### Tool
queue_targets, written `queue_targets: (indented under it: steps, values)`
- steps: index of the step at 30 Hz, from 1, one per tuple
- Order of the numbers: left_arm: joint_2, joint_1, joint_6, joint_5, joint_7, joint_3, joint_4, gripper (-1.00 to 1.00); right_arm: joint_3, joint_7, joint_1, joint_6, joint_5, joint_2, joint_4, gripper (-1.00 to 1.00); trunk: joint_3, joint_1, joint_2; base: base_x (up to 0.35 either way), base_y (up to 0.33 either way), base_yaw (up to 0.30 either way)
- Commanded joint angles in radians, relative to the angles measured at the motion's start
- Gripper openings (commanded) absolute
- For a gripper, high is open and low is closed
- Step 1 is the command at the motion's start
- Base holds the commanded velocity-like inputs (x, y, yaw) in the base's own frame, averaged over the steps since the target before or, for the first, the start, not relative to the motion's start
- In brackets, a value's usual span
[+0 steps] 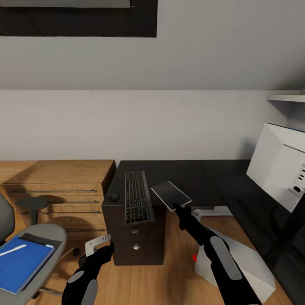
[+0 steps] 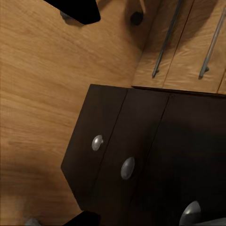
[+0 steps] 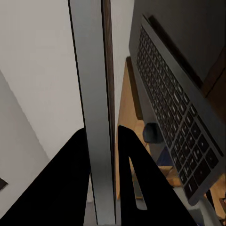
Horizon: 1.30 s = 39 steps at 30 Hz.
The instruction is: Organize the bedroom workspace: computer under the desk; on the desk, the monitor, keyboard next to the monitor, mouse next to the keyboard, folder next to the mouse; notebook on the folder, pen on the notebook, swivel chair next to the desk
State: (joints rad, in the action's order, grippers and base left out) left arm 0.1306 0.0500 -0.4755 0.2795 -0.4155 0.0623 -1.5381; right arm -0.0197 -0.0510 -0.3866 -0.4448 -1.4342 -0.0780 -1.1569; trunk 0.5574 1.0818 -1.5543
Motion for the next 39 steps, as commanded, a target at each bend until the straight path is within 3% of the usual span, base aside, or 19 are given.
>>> queue_targets:
  steps: [1,15,21,31,39]
  values:
    - [0.000,0.001,-0.002,0.010,-0.009,0.001,-0.002,1.00,0.001,-0.002,-0.001,-0.004,-0.005,0.000,0.001,-1.00,0.001,0.001,-0.001,0.299,0.016,0.000]
    - [-0.002,0.001,-0.002,0.010,-0.014,-0.006,-0.024,1.00,0.004,0.011,-0.001,0.010,0.003,0.000,0.005,-1.00,0.001,0.001,-0.001,0.096,0.002,0.000]
    - [-0.002,0.001,-0.002,0.012,-0.014,-0.060,-0.041,1.00,0.007,0.037,0.000,0.031,0.003,0.000,0.006,-1.00,0.001,0.001,-0.001,0.034,0.000,0.000]
    - [0.000,0.001,-0.003,0.012,-0.013,-0.103,-0.072,1.00,0.012,0.072,-0.001,0.037,0.003,-0.002,0.008,-1.00,0.001,0.001,-0.001,0.002,0.000,0.000]
    - [0.003,0.001,-0.005,0.013,-0.014,-0.106,-0.079,1.00,0.012,0.075,-0.001,0.037,0.003,-0.001,0.008,-1.00,0.026,0.031,-0.057,0.000,0.000,0.000]
